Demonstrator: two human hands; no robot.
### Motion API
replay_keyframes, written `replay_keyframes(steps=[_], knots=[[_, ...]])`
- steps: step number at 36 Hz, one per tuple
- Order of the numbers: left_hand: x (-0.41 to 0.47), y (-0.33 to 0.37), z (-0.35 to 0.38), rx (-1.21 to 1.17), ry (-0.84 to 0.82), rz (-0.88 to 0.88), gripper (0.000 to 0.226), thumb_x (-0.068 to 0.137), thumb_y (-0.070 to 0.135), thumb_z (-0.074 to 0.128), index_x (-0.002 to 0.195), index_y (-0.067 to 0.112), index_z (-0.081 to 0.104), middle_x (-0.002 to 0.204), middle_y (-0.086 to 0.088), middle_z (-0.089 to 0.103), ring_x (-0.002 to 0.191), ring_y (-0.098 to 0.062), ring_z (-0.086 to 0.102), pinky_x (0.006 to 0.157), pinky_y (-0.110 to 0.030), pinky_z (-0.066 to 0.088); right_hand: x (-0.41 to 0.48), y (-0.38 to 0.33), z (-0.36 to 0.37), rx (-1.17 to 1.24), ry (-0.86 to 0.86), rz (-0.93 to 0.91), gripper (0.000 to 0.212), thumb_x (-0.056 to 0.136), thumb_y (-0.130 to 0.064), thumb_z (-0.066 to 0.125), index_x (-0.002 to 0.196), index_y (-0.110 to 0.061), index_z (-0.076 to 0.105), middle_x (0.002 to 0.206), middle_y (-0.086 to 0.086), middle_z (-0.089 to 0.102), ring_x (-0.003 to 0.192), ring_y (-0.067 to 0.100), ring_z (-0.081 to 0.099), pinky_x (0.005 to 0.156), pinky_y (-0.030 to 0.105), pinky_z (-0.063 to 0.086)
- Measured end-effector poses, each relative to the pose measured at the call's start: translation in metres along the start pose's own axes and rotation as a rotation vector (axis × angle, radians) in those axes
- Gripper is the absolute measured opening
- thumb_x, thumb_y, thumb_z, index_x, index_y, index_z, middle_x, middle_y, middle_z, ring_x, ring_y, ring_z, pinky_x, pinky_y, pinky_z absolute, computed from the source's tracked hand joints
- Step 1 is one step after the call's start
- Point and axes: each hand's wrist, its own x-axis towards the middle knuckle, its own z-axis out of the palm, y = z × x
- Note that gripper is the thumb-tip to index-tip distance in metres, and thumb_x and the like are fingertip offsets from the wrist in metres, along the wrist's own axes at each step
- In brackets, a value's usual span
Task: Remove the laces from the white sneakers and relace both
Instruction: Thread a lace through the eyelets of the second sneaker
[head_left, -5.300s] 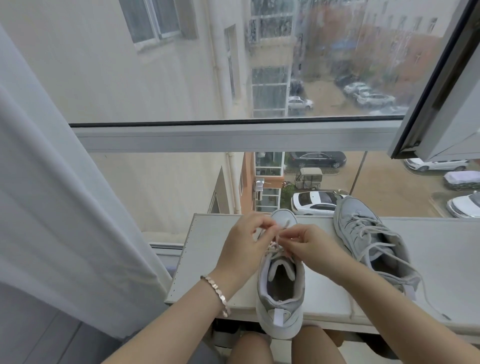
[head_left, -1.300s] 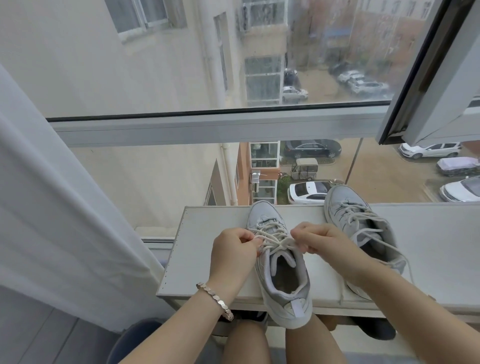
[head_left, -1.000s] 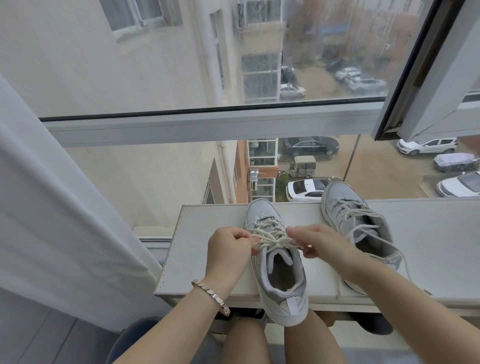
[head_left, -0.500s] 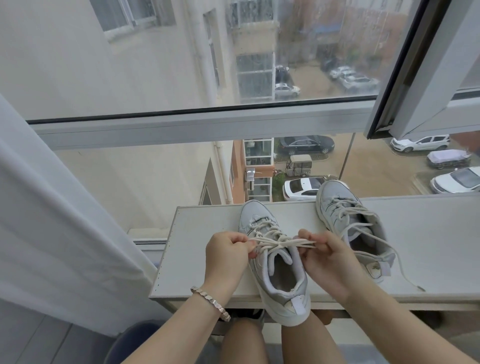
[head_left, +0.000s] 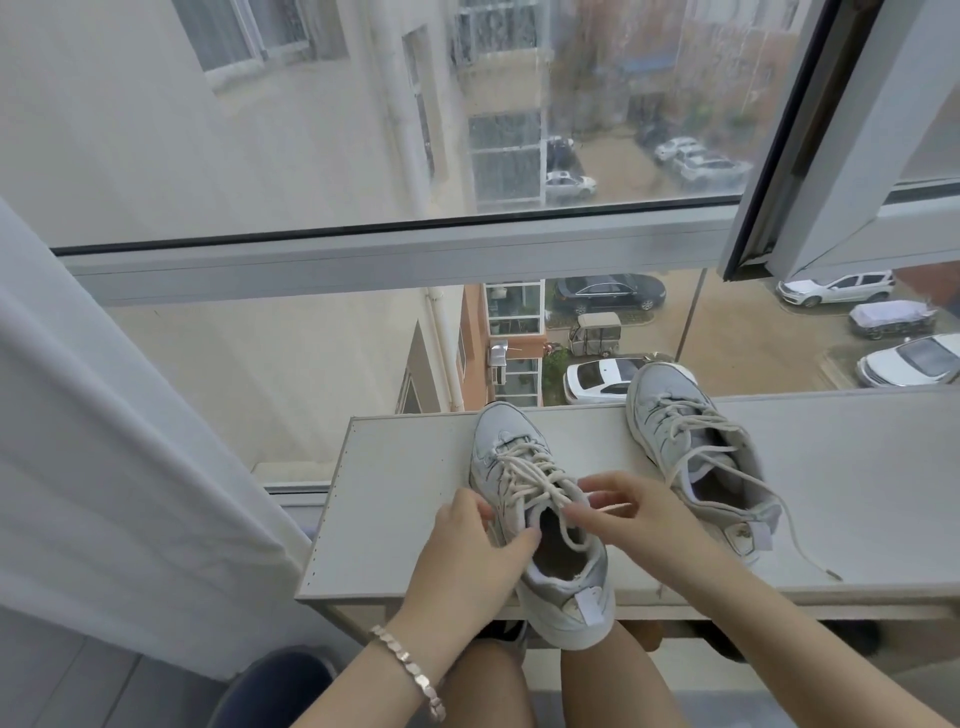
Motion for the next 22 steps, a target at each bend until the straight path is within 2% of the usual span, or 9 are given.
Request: replay_keyframes(steps=[3,8,10,13,15,18,20,22], knots=[[0.0,0.004,0.002,0.062,0.068,0.086,0.028,0.087,0.043,0.055,0.075,0.026,0.036,0.086,0.006,0.043,0.068,-0.005,0.043,0.052,-0.017,0.028,0.001,-0.006,0.008,0.033,0.08,-0.063,0.01,0.079,-0.033,0.071,0.084,-0.039,0.064,0.084,-0.009,0.07,0.076,0.004,0.066,0.074,0.025,0.057],[0.01,0.005,-0.011,0.063,0.126,0.138,0.032,0.09,0.033,0.055,0.069,0.023,0.033,0.073,0.002,0.044,0.06,-0.011,0.039,0.048,-0.02,0.025,0.006,-0.012,0.016,-0.04,0.095,-0.089,0.009,0.084,-0.039,0.063,0.091,-0.033,0.064,0.086,-0.011,0.067,0.078,0.003,0.062,0.072,0.023,0.053],[0.014,0.003,-0.018,0.053,0.145,0.119,0.032,0.089,0.032,0.056,0.07,0.018,0.036,0.07,0.0,0.047,0.061,-0.017,0.045,0.05,-0.022,0.031,0.009,-0.017,0.018,-0.149,0.174,-0.177,0.014,0.09,-0.036,0.057,0.098,-0.028,0.065,0.09,-0.013,0.062,0.081,-0.001,0.057,0.07,0.015,0.045],[0.016,0.001,-0.025,-0.006,0.127,0.071,0.028,0.087,0.029,0.06,0.071,0.014,0.042,0.073,-0.005,0.055,0.071,-0.03,0.057,0.063,-0.035,0.046,0.014,-0.031,0.018,-0.378,0.162,-0.314,0.017,0.092,-0.027,0.054,0.103,-0.024,0.066,0.094,-0.01,0.053,0.084,0.002,0.047,0.073,0.016,0.035],[0.015,0.0,-0.027,-0.012,0.151,0.077,0.023,0.086,0.029,0.061,0.074,0.013,0.049,0.081,-0.006,0.06,0.074,-0.026,0.06,0.064,-0.033,0.046,0.018,-0.04,0.019,-0.503,0.114,-0.329,0.018,0.09,-0.023,0.056,0.102,-0.021,0.068,0.092,-0.008,0.057,0.08,0.004,0.045,0.071,0.017,0.034],[0.013,0.002,-0.026,-0.025,0.218,0.165,0.019,0.086,0.032,0.06,0.071,0.027,0.049,0.089,0.002,0.055,0.073,-0.007,0.054,0.058,-0.013,0.037,0.022,-0.051,0.022,-0.581,0.078,-0.358,0.015,0.086,-0.023,0.06,0.094,-0.02,0.072,0.092,-0.004,0.059,0.077,0.007,0.046,0.065,0.018,0.033],[0.013,0.006,-0.023,-0.027,0.191,0.194,0.02,0.08,0.041,0.064,0.069,0.03,0.051,0.09,0.009,0.047,0.078,-0.005,0.051,0.061,-0.012,0.035,0.024,-0.055,0.022,-0.592,0.041,-0.392,0.013,0.085,-0.021,0.061,0.091,-0.021,0.073,0.089,-0.005,0.053,0.075,0.006,0.044,0.061,0.016,0.029],[0.013,0.009,-0.019,0.047,0.16,0.197,0.03,0.072,0.054,0.065,0.07,0.026,0.056,0.088,0.012,0.041,0.084,-0.007,0.048,0.063,-0.017,0.037,0.027,-0.057,0.019,-0.553,0.015,-0.413,0.013,0.085,-0.016,0.062,0.089,-0.021,0.074,0.09,-0.004,0.053,0.073,0.003,0.043,0.06,0.01,0.03]])
